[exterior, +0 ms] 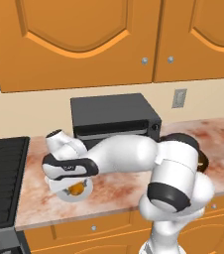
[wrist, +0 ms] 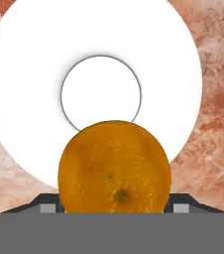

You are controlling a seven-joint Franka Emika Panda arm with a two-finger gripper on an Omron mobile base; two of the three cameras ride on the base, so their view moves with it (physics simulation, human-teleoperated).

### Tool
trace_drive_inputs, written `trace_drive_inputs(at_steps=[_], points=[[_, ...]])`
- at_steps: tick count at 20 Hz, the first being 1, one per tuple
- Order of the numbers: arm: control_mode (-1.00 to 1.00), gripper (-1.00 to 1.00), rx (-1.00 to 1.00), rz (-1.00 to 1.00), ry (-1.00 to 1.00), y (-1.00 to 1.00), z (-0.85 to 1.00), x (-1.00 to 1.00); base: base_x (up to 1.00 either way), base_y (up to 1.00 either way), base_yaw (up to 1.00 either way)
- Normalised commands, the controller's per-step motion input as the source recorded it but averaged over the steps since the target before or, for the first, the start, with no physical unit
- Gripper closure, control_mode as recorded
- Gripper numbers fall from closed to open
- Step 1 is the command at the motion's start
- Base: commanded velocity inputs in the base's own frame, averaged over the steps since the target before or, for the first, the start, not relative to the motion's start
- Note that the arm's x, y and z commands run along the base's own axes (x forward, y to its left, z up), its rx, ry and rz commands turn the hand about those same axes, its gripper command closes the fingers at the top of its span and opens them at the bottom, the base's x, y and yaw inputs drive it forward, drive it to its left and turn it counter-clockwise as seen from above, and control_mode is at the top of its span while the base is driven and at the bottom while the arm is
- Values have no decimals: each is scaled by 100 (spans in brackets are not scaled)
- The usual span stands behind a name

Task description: Remove the orange from the bowl and place it on the small plate. Then place the bowl with only the steak in the microwave, close the door, and press the start button to microwave the steak.

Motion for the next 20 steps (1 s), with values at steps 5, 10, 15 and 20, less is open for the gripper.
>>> trace_drive_inputs(at_steps=[5,10,15,20], points=[[-100,100,0,0,0,6,-34,24,0,0,0],[-100,100,0,0,0,0,-25,10,0,0,0],[-100,-100,0,0,-4,-5,-3,3,0,0,0],[-100,-100,4,0,-2,-24,0,1,0,0,0]])
